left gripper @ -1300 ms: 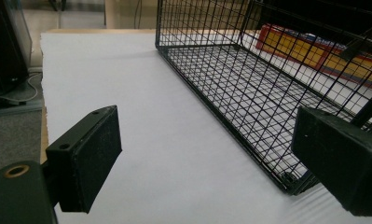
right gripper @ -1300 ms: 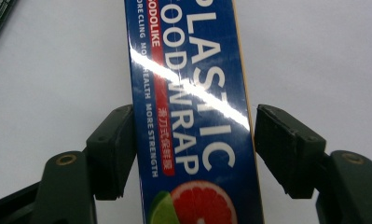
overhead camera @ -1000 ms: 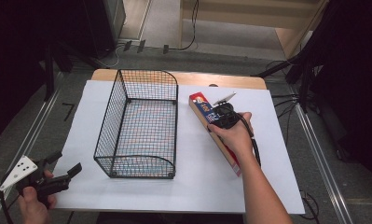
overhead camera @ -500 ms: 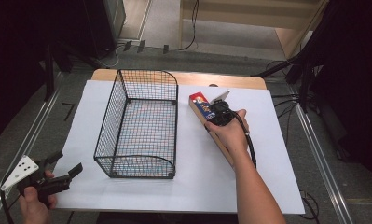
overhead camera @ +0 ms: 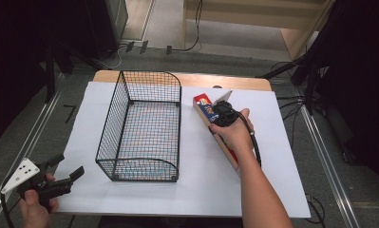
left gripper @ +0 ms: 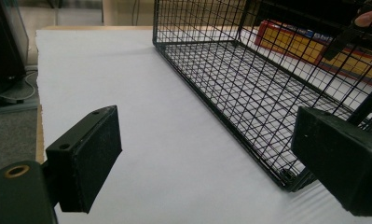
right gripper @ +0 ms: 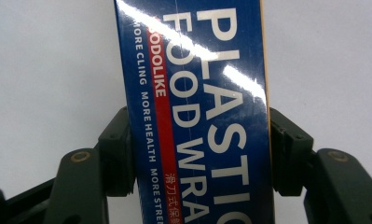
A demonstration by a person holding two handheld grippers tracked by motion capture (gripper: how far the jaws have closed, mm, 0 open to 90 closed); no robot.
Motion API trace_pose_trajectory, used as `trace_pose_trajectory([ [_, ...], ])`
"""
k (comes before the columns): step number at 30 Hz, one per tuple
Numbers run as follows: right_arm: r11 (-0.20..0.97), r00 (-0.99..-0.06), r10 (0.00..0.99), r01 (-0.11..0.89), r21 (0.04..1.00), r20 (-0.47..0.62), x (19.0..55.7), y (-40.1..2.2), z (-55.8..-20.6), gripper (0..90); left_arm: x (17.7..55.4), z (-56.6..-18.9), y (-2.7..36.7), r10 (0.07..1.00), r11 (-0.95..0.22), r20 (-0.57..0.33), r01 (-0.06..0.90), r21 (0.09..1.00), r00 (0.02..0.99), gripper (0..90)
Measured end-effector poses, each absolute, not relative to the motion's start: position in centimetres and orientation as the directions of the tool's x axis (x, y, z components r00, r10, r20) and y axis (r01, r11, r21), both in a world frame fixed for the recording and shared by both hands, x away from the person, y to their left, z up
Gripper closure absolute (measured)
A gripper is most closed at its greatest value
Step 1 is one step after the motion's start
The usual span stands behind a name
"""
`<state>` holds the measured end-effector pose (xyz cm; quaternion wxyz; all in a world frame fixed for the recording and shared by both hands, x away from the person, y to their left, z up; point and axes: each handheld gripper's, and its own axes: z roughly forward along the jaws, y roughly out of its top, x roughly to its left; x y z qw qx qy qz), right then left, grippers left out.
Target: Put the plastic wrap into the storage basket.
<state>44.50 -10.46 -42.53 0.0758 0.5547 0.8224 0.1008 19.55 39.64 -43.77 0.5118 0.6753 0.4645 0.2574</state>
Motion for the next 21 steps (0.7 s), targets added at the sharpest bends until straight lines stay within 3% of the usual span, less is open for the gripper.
trace_pose_trajectory([
  [16, 0.398, -0.395, 0.917, 0.914, 0.076, -0.061, 44.95, -9.96, -42.90, 35.8, 19.55, -43.79, 39.62, 0.890, -0.046, -0.128, 0.366, 0.929, 0.437, 8.8],
  [21, 0.419, -0.415, 0.907, 0.906, 0.065, -0.068, 44.94, -9.84, -42.81, 39.4, 19.49, -43.76, 39.65, 0.891, -0.045, -0.129, 0.366, 0.930, 0.436, 8.8],
])
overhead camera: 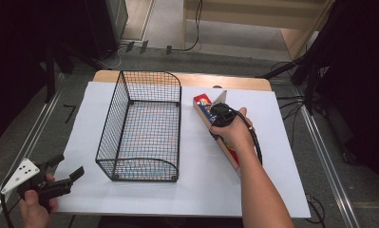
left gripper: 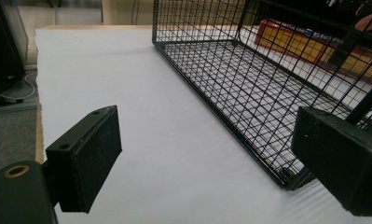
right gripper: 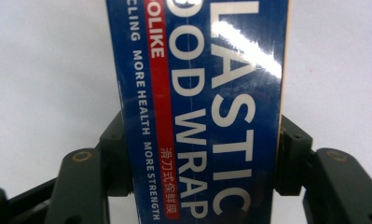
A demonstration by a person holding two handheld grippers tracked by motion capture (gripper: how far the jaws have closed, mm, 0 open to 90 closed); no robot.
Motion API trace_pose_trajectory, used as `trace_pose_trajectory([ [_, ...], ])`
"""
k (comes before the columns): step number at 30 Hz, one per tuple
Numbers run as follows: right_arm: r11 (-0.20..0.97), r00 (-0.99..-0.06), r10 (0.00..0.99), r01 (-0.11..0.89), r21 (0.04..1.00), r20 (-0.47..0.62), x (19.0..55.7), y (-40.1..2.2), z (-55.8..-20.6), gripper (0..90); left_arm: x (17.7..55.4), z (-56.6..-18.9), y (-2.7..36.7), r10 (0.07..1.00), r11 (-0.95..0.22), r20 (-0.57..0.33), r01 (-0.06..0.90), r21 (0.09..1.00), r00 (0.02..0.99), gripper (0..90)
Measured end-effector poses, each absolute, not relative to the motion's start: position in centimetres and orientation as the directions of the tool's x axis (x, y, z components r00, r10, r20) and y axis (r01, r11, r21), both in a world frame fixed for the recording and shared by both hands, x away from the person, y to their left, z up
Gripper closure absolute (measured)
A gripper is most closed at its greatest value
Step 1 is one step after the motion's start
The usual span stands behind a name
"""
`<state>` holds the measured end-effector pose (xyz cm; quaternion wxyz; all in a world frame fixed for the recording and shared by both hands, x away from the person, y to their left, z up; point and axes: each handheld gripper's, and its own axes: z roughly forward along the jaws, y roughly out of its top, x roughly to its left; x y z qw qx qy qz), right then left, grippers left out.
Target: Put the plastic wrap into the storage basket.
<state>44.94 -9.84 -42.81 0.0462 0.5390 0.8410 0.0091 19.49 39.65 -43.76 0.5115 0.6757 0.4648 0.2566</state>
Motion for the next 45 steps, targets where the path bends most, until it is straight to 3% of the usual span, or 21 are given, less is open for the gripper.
trace_pose_trajectory([
  [13, 0.477, -0.475, 0.879, 0.876, 0.072, -0.051, 44.4, -11.2, -41.8, 41.0, 19.5, -43.8, 39.7, 0.890, -0.046, -0.128, 0.366, 0.930, 0.438, 8.8],
  [27, 0.571, -0.565, 0.821, 0.809, 0.140, -0.078, 42.9, -13.6, -39.3, 40.9, 19.6, -43.8, 39.5, 0.889, -0.057, -0.120, 0.368, 0.928, 0.442, 8.8],
  [45, 0.646, -0.642, 0.760, 0.734, 0.209, -0.096, 42.2, -12.2, -36.9, 40.8, 19.6, -43.9, 39.4, 0.888, -0.058, -0.121, 0.370, 0.927, 0.443, 8.8],
])
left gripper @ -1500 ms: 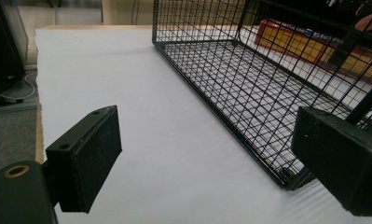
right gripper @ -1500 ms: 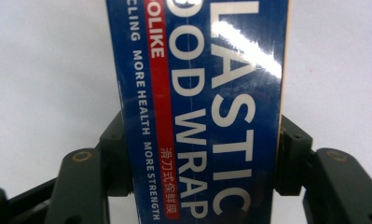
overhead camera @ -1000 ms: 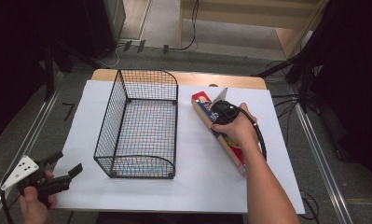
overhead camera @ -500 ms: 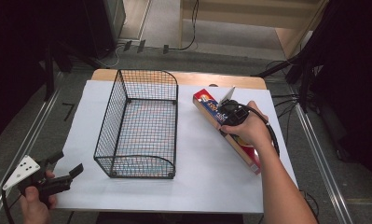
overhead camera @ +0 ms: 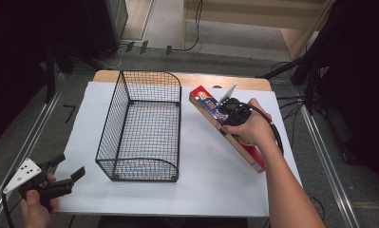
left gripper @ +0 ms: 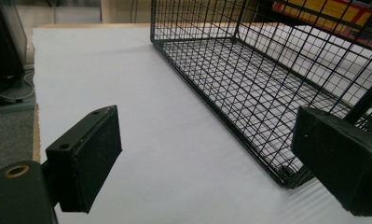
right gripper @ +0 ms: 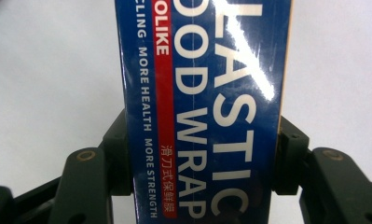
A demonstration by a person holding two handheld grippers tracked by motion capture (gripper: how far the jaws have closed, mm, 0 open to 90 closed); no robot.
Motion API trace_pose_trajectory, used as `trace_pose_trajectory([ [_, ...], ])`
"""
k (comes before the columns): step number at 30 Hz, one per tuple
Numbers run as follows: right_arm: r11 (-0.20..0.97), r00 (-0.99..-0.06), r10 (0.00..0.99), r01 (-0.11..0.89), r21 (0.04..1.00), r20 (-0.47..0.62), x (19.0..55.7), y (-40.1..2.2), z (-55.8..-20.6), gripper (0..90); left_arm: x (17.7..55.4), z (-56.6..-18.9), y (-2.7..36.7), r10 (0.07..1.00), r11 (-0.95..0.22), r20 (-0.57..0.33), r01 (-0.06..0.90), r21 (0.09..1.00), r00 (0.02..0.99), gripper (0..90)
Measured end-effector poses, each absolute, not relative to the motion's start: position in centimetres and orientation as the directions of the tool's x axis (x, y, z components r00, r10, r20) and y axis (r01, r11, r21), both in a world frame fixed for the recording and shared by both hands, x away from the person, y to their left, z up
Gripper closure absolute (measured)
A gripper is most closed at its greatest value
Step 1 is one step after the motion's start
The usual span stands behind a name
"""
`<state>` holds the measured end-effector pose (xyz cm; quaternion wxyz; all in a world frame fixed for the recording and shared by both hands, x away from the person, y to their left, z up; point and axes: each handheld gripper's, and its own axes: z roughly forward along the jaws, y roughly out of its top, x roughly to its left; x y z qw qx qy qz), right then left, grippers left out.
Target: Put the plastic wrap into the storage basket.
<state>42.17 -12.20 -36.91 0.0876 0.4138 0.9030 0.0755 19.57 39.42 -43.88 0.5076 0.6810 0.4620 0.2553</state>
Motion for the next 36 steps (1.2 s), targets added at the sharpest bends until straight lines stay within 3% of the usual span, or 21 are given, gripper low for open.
trace_pose_trajectory([
  [36, 0.687, -0.687, 0.719, 0.679, 0.259, -0.102, 41.7, -8.6, -33.8, 40.8, 19.5, -43.8, 39.4, 0.887, -0.058, -0.121, 0.366, 0.929, 0.446, 8.8],
])
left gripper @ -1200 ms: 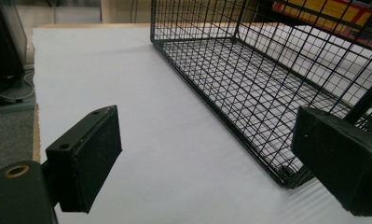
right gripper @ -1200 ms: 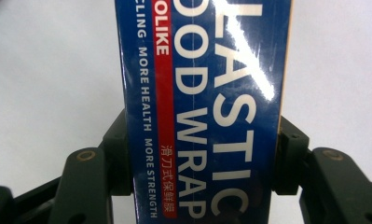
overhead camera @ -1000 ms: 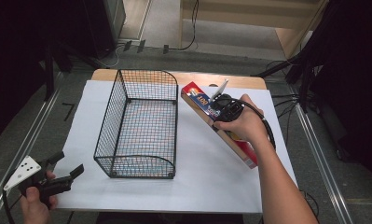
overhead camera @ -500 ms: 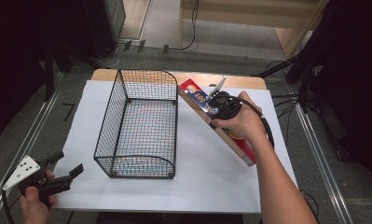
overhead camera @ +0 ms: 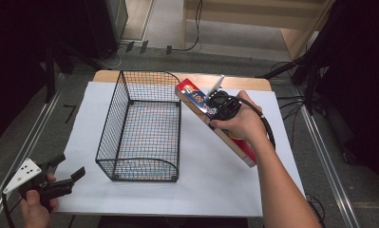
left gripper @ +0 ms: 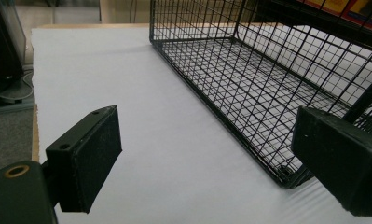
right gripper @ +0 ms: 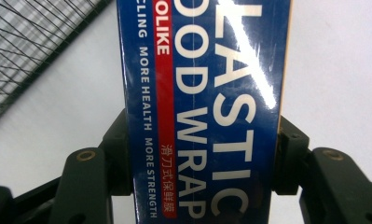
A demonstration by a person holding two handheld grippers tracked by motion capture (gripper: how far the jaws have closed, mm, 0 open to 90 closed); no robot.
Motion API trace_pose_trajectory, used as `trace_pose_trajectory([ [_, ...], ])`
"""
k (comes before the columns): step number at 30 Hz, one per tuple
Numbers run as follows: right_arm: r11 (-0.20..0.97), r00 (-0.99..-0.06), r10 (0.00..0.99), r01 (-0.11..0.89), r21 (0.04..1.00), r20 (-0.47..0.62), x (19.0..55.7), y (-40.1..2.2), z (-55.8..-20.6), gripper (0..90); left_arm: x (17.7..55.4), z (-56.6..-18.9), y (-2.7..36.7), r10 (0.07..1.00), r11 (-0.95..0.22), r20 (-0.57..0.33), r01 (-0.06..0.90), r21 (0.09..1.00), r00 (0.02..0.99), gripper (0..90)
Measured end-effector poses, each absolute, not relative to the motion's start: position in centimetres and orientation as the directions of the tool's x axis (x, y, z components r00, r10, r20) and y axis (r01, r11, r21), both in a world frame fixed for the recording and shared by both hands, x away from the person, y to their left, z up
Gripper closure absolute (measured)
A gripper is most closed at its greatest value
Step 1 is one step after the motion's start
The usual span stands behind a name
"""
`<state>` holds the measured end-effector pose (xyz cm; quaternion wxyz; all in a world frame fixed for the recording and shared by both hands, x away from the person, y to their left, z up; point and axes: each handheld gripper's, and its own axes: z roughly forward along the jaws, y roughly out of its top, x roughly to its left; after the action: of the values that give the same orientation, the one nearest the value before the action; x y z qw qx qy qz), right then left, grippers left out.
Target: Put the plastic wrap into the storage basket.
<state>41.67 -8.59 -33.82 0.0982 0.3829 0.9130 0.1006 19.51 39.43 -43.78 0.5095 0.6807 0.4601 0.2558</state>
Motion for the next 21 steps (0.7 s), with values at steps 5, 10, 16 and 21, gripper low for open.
trace_pose_trajectory([
  [5, 0.703, -0.706, 0.701, 0.661, 0.262, -0.099, 41.5, -7.1, -33.6, 40.7, 19.5, -43.8, 39.5, 0.887, -0.059, -0.120, 0.366, 0.929, 0.445, 8.8],
  [10, 0.726, -0.733, 0.673, 0.632, 0.271, -0.093, 41.4, -5.7, -33.5, 40.7, 19.5, -43.8, 39.5, 0.887, -0.059, -0.120, 0.367, 0.928, 0.446, 8.8],
  [16, 0.752, -0.761, 0.642, 0.602, 0.270, -0.092, 41.1, -3.9, -33.5, 40.7, 19.5, -43.8, 39.6, 0.887, -0.054, -0.124, 0.365, 0.930, 0.446, 8.8],
  [21, 0.772, -0.785, 0.614, 0.574, 0.273, -0.085, 40.9, -2.5, -33.3, 40.6, 19.5, -43.8, 39.6, 0.886, -0.053, -0.123, 0.363, 0.930, 0.446, 8.8],
])
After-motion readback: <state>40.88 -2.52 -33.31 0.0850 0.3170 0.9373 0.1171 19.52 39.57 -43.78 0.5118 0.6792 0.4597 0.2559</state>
